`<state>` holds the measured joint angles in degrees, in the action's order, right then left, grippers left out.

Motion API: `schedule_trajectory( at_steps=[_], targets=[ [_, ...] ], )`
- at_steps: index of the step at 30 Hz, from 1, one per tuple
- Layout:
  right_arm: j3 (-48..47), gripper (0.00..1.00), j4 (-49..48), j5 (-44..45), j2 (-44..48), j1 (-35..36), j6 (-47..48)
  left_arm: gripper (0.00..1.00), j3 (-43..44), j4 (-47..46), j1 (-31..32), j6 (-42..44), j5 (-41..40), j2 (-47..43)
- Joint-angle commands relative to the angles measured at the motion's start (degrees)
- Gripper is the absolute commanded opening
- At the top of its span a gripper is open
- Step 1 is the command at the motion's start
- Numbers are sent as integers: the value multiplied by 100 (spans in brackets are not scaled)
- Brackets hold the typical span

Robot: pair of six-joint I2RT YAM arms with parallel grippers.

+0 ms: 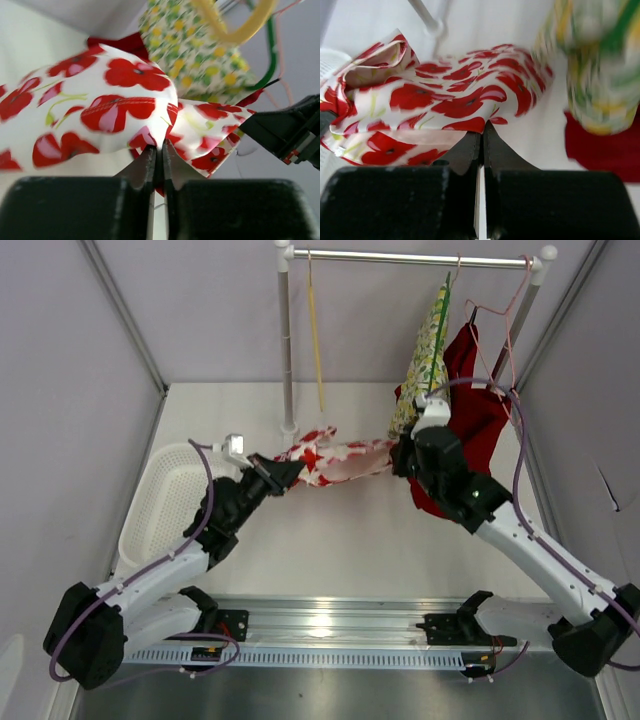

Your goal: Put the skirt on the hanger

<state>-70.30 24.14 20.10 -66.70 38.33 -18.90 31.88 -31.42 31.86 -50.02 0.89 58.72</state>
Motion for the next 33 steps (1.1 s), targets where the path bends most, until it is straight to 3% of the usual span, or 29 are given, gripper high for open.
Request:
schedule_trajectory(
  at_steps=[1, 4, 5, 7, 11, 15, 20, 21, 28, 33],
  targets=[
    [1086, 0, 222, 547, 709, 192, -762, 14, -1164, -303, 188, -394, -536, -431],
    [2042, 1, 214, 653, 1018, 640, -1237, 33, -1727, -42, 426, -535, -782, -808],
    [2230, 2, 231, 671, 1053, 737, -1352, 47, -1868, 56, 505, -526, -844, -940],
    [2720, 8, 231, 749, 1115, 1000, -1546, 54, -1913, 511, 698, -500, -1160, -1413],
    [3214, 21, 363, 750, 1150, 1159, -2021, 57, -1826, 1925, 813, -430, -1415, -2048],
    [3401, 40, 556, 776, 1317, 1204, -2197, 57, -1651, 2429, 884, -211, -1398, -2251],
    [3365, 52, 1109, 847, 1685, 1274, -2312, 55, -843, 2974, 1147, 526, -1283, -963],
    [3357, 55, 1189, 890, 1747, 1274, -2346, 55, -363, 3114, 1243, 641, -1336, -741],
    [3392, 53, 1532, 987, 1879, 1283, -2487, 56, 1712, 4133, 1946, 1547, -1398, 1482],
    [3260, 57, 1743, 1172, 2204, 1318, -2611, 56, 2532, 4162, 2140, 1759, -1328, 2573]
  ],
)
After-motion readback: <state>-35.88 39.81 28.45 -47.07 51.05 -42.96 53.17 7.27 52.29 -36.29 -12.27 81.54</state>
